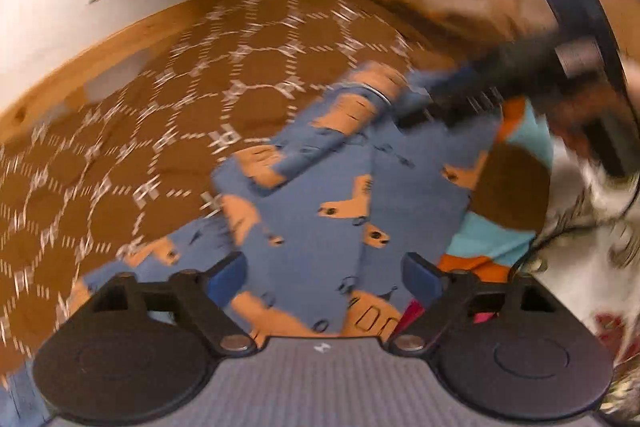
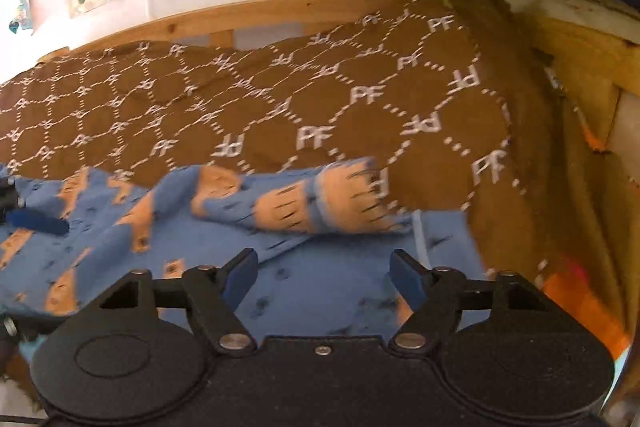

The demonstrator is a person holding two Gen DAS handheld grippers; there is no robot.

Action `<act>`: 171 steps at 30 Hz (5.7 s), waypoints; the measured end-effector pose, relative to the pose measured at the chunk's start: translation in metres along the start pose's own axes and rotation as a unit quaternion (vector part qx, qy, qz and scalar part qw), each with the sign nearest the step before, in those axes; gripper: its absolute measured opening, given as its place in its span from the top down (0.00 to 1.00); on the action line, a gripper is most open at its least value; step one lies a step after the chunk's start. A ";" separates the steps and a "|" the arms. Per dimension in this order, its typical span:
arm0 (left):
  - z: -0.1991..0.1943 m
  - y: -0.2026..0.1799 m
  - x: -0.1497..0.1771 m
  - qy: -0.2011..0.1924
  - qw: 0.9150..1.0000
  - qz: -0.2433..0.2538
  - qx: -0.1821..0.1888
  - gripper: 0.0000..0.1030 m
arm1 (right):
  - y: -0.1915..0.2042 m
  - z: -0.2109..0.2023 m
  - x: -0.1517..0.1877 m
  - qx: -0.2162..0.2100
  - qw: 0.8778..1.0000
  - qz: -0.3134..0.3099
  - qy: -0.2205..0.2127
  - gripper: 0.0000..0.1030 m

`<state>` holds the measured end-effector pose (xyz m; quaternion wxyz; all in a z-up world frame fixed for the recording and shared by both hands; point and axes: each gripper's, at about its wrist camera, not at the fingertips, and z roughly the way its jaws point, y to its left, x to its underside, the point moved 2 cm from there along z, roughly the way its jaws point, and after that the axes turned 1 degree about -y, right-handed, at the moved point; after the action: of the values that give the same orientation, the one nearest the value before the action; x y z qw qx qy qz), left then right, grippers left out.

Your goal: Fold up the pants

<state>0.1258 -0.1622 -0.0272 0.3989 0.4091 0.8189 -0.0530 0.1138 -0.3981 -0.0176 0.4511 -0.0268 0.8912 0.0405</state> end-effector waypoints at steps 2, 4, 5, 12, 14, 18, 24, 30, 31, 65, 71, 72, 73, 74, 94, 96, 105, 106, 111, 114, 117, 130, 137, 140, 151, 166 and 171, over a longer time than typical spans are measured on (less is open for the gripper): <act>0.007 -0.012 0.002 0.014 1.000 0.024 -0.008 0.28 | -0.006 0.004 -0.006 0.015 1.000 -0.023 -0.014 0.30; 0.014 -0.014 0.005 0.030 0.999 0.030 -0.009 0.48 | -0.010 0.007 -0.010 0.016 0.998 -0.056 -0.026 0.30; 0.016 -0.013 0.006 0.037 0.999 0.029 -0.008 0.53 | -0.011 0.009 -0.010 0.016 0.997 -0.073 -0.029 0.32; 0.020 -0.009 0.005 0.048 0.998 0.031 -0.010 0.99 | -0.018 0.029 -0.016 -0.015 0.993 -0.114 -0.015 0.96; 0.013 -0.007 0.002 0.038 0.999 0.030 -0.003 0.99 | -0.024 0.022 -0.024 -0.039 0.996 -0.075 -0.021 0.97; -0.012 0.010 -0.002 0.007 0.999 0.010 0.041 1.00 | -0.043 -0.010 -0.051 -0.072 0.997 -0.002 -0.029 0.97; -0.019 0.020 0.006 0.026 0.993 0.005 0.112 0.99 | -0.074 -0.041 -0.045 -0.054 0.997 0.033 0.051 0.96; -0.004 0.012 0.013 0.065 0.985 -0.003 0.161 0.76 | -0.086 -0.035 -0.013 -0.015 0.993 0.056 0.106 0.81; -0.005 0.014 0.008 0.056 0.984 -0.010 0.170 0.56 | -0.085 -0.040 -0.011 -0.014 0.993 0.057 0.102 0.71; 0.161 -0.050 -0.152 -0.013 0.995 0.034 0.093 0.94 | -0.078 -0.045 0.019 0.006 0.999 0.000 0.054 0.88; 0.126 -0.024 -0.136 -0.064 0.995 -0.043 0.055 0.37 | -0.068 -0.058 0.013 0.022 0.999 -0.049 -0.009 0.50; 0.117 -0.017 -0.131 -0.067 0.995 -0.059 0.046 0.33 | -0.064 -0.058 0.013 0.025 0.998 -0.062 -0.017 0.48; 0.105 -0.011 -0.123 -0.065 0.994 -0.075 0.036 0.28 | -0.060 -0.057 0.013 0.026 0.997 -0.073 -0.022 0.47; 0.095 -0.005 -0.111 -0.060 0.994 -0.090 0.026 0.25 | -0.054 -0.057 0.013 0.026 0.995 -0.087 -0.027 0.45; -0.058 0.174 0.083 0.023 0.961 -0.265 -0.076 0.02 | 0.019 -0.038 0.006 0.072 0.976 -0.201 -0.032 0.04; -0.053 0.195 0.072 0.011 0.960 -0.266 -0.088 0.02 | 0.039 -0.024 -0.007 0.014 0.982 -0.187 -0.028 0.04; 0.036 0.247 0.043 0.118 0.964 -0.230 -0.064 0.62 | 0.145 0.086 -0.056 -0.178 0.958 -0.221 0.031 0.48; 0.040 0.246 0.045 0.120 0.965 -0.226 -0.061 0.72 | 0.154 0.097 -0.059 -0.196 0.956 -0.216 0.039 0.57; 0.046 0.228 0.035 0.106 0.978 -0.160 -0.082 0.95 | 0.187 0.125 -0.052 -0.203 0.943 -0.253 0.070 0.88; 0.053 0.222 0.038 0.109 0.979 -0.145 -0.096 0.95 | 0.186 0.135 -0.046 -0.174 0.950 -0.251 0.066 0.77; 0.032 0.227 0.038 0.072 0.976 -0.173 -0.114 0.83 | 0.180 0.124 -0.050 -0.157 0.961 -0.222 0.056 0.72; -0.118 0.219 0.152 0.066 0.930 -0.308 -0.191 0.79 | 0.160 0.025 0.012 -0.167 0.958 -0.224 0.065 0.35; -0.143 0.228 0.146 0.032 0.904 -0.389 -0.174 0.44 | 0.133 0.000 0.011 -0.136 0.970 -0.195 0.050 0.27; -0.133 0.201 0.126 0.024 0.927 -0.327 -0.183 0.22 | 0.123 -0.010 0.010 -0.114 0.974 -0.191 0.041 0.17; -0.089 0.146 0.103 0.119 0.943 -0.236 -0.201 0.06 | 0.058 -0.038 0.017 -0.022 0.991 -0.118 0.057 0.11; 0.051 0.017 -0.127 0.044 0.988 -0.116 0.087 0.00 | -0.032 -0.069 0.025 0.073 0.996 0.040 0.014 0.22; 0.101 -0.021 -0.165 0.056 0.984 -0.118 0.120 0.00 | -0.041 -0.057 0.031 0.077 0.995 0.052 0.038 0.22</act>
<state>0.2301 -0.3212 0.0144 0.2917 0.3572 0.8699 -0.1748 0.0529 -0.4449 -0.0110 0.4152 0.0525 0.9082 -0.0061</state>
